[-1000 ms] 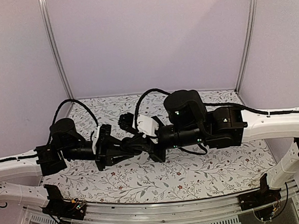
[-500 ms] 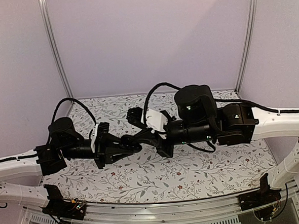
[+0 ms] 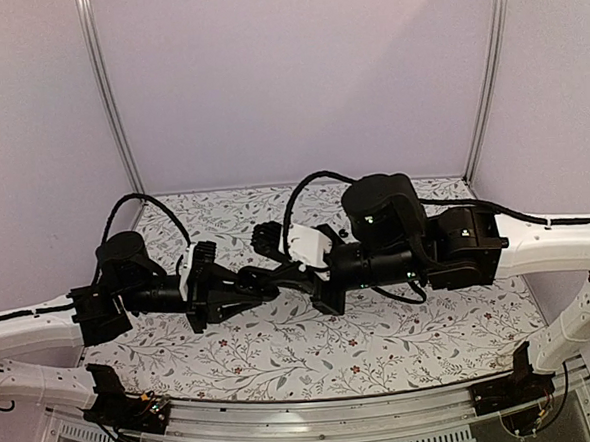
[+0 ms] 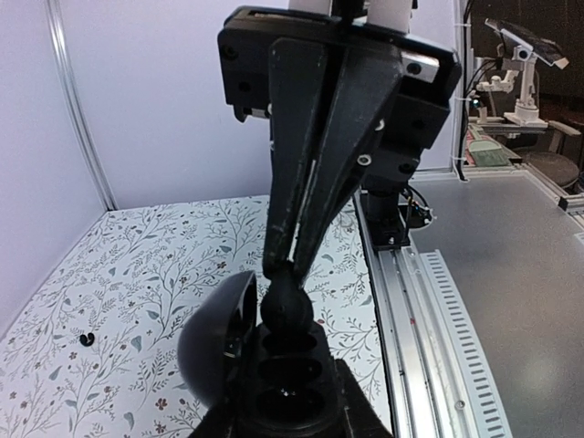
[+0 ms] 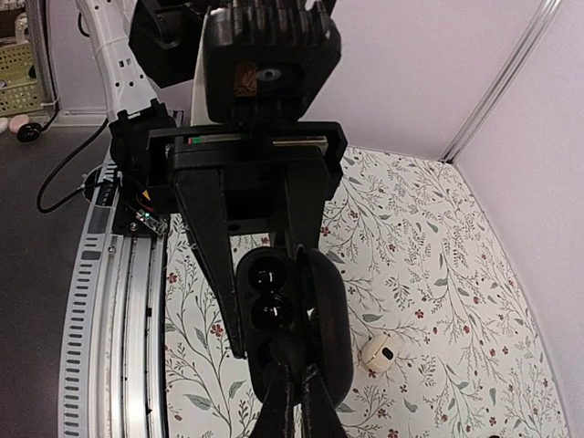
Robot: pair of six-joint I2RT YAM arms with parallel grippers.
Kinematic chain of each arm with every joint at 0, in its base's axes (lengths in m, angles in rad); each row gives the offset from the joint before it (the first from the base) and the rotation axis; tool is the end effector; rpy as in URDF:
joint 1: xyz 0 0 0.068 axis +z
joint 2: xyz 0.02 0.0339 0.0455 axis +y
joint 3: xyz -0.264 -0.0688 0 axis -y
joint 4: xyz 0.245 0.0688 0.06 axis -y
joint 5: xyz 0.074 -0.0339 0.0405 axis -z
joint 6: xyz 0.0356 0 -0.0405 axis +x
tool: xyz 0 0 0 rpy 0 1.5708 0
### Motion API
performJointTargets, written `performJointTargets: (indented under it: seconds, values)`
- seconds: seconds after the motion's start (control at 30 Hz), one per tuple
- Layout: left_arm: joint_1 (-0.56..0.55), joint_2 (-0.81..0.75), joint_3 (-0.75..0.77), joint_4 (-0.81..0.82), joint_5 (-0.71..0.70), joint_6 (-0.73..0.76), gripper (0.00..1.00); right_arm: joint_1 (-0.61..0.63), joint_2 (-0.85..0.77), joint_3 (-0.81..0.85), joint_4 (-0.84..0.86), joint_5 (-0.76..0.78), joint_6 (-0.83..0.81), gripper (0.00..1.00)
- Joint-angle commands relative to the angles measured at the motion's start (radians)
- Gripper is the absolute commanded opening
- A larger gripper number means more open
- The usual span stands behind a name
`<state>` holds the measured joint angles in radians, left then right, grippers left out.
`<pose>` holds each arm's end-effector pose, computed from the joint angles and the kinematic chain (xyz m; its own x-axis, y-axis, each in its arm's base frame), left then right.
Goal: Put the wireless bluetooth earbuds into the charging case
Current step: Adjust the left earbud in the left side groove of the charging case.
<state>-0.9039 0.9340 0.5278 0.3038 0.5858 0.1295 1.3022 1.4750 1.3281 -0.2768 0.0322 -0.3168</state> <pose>0.1175 -0.1810 0.2735 0.0658 0.0904 -0.9937 0.9948 0.0722 0.0724 0.0929 0.3331 0.3547 0.1941 -0.4681 -0.8621 -0.9423 0.1554 -0.2966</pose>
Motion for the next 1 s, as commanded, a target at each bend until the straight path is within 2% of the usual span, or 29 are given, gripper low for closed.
performJointTargets:
  seconds: [0.0, 0.6, 0.97]
  values:
    - [0.017, -0.018, -0.001, 0.058, 0.019, 0.0, 0.0, -0.006, -0.01, -0.004, -0.069, 0.04, -0.021, 0.0]
    - [0.022, -0.009, 0.003, 0.067, 0.051, 0.003, 0.0, -0.001, 0.024, 0.02, -0.098, -0.007, -0.045, 0.0]
    - [0.021, -0.012, 0.004, 0.067, 0.092, 0.005, 0.0, 0.036, 0.081, 0.051, -0.132, 0.032, -0.109, 0.0]
